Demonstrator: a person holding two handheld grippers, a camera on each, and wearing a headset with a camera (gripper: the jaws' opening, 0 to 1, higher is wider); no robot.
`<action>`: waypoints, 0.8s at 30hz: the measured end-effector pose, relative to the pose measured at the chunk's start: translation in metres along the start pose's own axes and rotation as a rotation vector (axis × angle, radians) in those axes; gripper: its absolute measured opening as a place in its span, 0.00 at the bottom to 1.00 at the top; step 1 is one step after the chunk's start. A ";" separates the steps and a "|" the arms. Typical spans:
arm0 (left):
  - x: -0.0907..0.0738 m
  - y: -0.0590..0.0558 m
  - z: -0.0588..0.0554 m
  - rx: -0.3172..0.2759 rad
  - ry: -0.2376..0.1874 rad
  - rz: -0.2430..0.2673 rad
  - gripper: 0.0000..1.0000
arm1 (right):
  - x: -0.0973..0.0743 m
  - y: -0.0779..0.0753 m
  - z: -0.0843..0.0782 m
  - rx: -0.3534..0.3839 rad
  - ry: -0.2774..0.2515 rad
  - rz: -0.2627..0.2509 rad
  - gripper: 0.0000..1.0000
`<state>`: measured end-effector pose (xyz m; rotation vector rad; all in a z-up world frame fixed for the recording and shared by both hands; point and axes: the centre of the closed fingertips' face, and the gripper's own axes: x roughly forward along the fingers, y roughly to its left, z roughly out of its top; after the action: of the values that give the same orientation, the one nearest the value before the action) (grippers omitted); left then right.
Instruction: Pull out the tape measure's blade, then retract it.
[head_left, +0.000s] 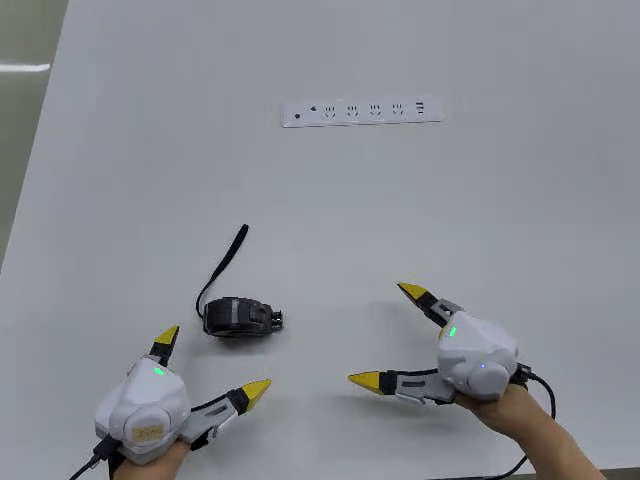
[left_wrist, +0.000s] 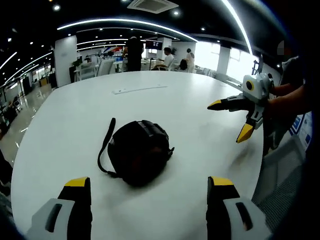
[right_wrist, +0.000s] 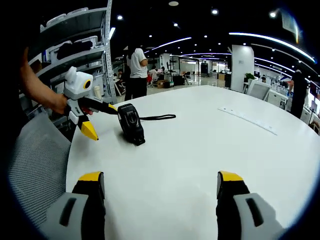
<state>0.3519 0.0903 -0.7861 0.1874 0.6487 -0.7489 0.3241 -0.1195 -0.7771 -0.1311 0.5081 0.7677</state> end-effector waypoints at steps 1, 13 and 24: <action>-0.001 -0.001 0.000 0.001 -0.004 -0.009 0.97 | -0.003 0.000 -0.001 0.002 -0.008 -0.006 0.97; -0.015 -0.001 -0.017 0.048 -0.004 -0.037 1.00 | -0.038 0.004 -0.024 0.071 -0.023 -0.104 1.00; -0.028 -0.006 -0.010 0.038 -0.064 -0.045 1.00 | -0.053 0.015 -0.033 0.089 -0.008 -0.123 0.99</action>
<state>0.3277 0.1061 -0.7765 0.1833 0.5802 -0.8072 0.2689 -0.1514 -0.7791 -0.0759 0.5204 0.6247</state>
